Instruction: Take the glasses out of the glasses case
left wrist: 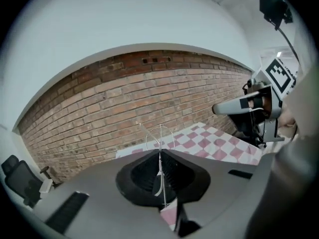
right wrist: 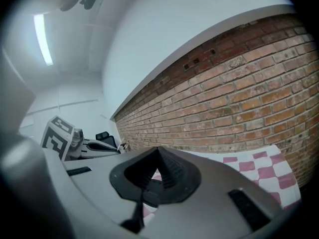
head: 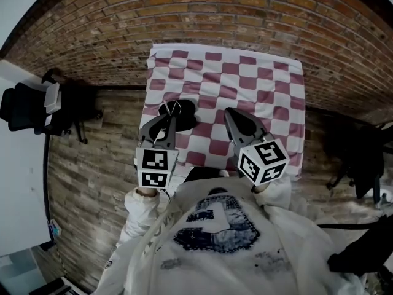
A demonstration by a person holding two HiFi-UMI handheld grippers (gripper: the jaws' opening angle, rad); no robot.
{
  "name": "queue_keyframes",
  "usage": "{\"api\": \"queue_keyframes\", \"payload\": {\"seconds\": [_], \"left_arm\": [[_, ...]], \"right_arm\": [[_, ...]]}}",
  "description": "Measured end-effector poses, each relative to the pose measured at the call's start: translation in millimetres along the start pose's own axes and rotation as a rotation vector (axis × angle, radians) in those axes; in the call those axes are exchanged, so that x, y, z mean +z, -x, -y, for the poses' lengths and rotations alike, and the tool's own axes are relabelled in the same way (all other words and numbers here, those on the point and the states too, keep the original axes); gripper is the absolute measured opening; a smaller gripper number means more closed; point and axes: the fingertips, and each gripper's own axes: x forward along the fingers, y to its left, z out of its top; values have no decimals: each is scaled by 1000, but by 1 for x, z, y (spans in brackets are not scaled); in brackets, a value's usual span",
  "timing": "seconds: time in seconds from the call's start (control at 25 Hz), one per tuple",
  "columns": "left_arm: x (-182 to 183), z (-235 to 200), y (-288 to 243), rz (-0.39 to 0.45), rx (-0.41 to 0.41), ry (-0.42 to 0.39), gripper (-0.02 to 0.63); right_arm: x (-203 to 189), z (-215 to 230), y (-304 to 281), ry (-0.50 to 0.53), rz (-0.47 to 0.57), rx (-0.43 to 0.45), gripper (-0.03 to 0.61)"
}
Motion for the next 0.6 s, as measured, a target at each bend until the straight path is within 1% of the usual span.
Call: {"api": "queue_keyframes", "payload": {"seconds": [0.28,0.6], "left_arm": [[30,-4,33,101,89,64,26],[64,-7,66,214,152,107,25]], "right_arm": [[26,-13,6,65,49,35,14],[49,-22,14,89,97,58,14]]}}
